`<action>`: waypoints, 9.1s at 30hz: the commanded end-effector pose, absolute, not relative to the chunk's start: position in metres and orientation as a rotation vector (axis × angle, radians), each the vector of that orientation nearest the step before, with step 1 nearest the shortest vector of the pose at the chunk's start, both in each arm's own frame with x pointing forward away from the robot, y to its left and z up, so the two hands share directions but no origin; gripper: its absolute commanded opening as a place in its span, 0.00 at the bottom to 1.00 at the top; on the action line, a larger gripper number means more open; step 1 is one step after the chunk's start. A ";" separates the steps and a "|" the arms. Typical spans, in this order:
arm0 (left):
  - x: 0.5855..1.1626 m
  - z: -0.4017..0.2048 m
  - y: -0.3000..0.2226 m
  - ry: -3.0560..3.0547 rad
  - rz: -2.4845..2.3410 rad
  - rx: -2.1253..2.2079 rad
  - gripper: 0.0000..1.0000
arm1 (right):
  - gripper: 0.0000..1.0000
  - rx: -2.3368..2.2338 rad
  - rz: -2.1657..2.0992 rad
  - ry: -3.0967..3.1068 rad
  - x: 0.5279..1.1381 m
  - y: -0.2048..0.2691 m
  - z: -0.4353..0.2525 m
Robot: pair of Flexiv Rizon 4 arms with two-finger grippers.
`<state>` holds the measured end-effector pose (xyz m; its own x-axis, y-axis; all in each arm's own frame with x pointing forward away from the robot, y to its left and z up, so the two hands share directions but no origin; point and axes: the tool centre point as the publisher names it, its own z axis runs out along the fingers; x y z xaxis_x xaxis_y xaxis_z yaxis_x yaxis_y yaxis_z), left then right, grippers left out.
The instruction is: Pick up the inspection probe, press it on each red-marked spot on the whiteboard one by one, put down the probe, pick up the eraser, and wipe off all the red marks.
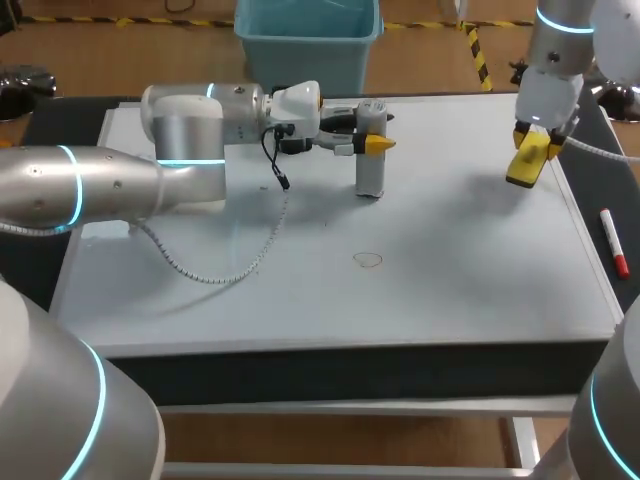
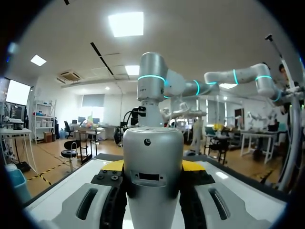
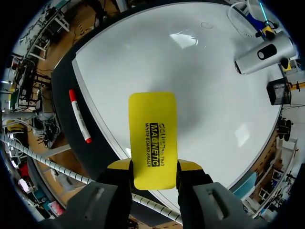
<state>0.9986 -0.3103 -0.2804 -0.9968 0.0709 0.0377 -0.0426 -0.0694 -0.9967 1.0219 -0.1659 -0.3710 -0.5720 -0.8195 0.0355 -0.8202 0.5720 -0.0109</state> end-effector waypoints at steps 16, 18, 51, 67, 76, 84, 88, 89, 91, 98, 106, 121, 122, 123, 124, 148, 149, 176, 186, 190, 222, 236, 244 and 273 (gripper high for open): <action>0.998 -0.283 -0.314 -2.080 2.241 -0.035 0.00 | 0.00 1.442 0.043 -2.758 1.023 -0.167 -0.370; 0.998 -0.279 -0.311 -2.085 2.245 -0.031 0.00 | 0.00 1.442 0.043 -2.758 1.023 -0.167 -0.370; 1.005 -0.227 -0.104 -2.169 2.338 0.114 0.00 | 0.00 1.442 0.043 -2.758 1.023 -0.167 -0.370; 1.025 -0.236 -0.029 -2.184 2.351 0.136 0.00 | 0.00 1.442 0.043 -2.758 1.023 -0.167 -0.370; 1.030 -0.241 -0.017 -2.180 2.361 0.126 0.00 | 0.00 1.442 0.043 -2.758 1.023 -0.167 -0.370; 1.030 -0.241 -0.017 -2.180 2.361 0.126 0.00 | 0.00 1.442 0.043 -2.758 1.023 -0.167 -0.370; 1.030 -0.241 -0.017 -2.180 2.361 0.126 0.00 | 0.00 1.442 0.043 -2.758 1.023 -0.167 -0.370; 1.030 -0.241 -0.017 -2.180 2.361 0.126 0.00 | 0.00 1.442 0.043 -2.758 1.023 -0.167 -0.370; 1.030 -0.241 -0.017 -2.180 2.361 0.126 0.00 | 0.00 1.490 0.052 -2.740 1.023 -0.153 -0.365; 1.030 -0.241 -0.017 -2.180 2.361 0.126 0.00 | 0.00 1.658 0.056 -2.651 1.017 -0.087 -0.358; 1.030 -0.241 -0.017 -2.180 2.361 0.126 0.00 | 0.00 1.900 0.060 -2.522 1.004 0.000 -0.353; 1.030 -0.241 -0.017 -2.180 2.361 0.126 0.00 | 0.00 2.163 0.017 -2.319 0.992 0.097 -0.368; 1.030 -0.241 -0.017 -2.180 2.361 0.126 0.00 | 0.00 2.176 0.017 -2.310 0.991 0.102 -0.369; 1.030 -0.241 -0.017 -2.180 2.361 0.126 0.00 | 0.00 2.183 0.013 -2.307 0.991 0.106 -0.369; 1.030 -0.241 -0.017 -2.180 2.361 0.126 0.00 | 0.00 2.188 0.035 -2.296 0.991 0.110 -0.370; 1.030 -0.241 -0.017 -2.180 2.361 0.126 0.00 | 0.00 2.274 -0.033 -2.210 0.998 0.143 -0.405; 1.030 -0.241 -0.017 -2.180 2.361 0.126 0.00 | 0.00 2.275 -0.035 -2.209 0.998 0.143 -0.406; 1.030 -0.241 -0.017 -2.180 2.361 0.126 0.00 | 0.00 2.242 -0.025 -2.149 1.011 0.132 -0.425; 1.030 -0.241 -0.017 -2.180 2.361 0.126 0.00 | 0.00 2.190 -0.013 -2.172 1.012 0.113 -0.429; 1.030 -0.241 -0.017 -2.180 2.361 0.126 0.00 | 0.00 2.168 -0.006 -2.186 1.013 0.102 -0.430; 1.030 -0.241 -0.017 -2.180 2.361 0.126 0.00 | 0.00 2.071 -0.069 -2.299 1.019 0.076 -0.381; 1.030 -0.241 -0.017 -2.180 2.361 0.126 0.00 | 0.00 2.147 -0.025 -2.247 1.009 0.131 -0.401; 1.030 -0.241 -0.017 -2.180 2.361 0.126 0.00 | 0.00 2.193 -0.012 -2.203 1.008 0.143 -0.413; 1.030 -0.241 -0.017 -2.180 2.361 0.126 0.00 | 0.00 2.138 -0.028 -2.208 1.016 0.121 -0.433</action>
<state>1.0291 -0.0174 -0.2418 -0.9938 -0.1109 0.0067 0.0021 -0.0794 -0.9968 1.0160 0.1268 -0.4310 -0.0314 -0.9988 0.0363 -0.9974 0.0337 0.0634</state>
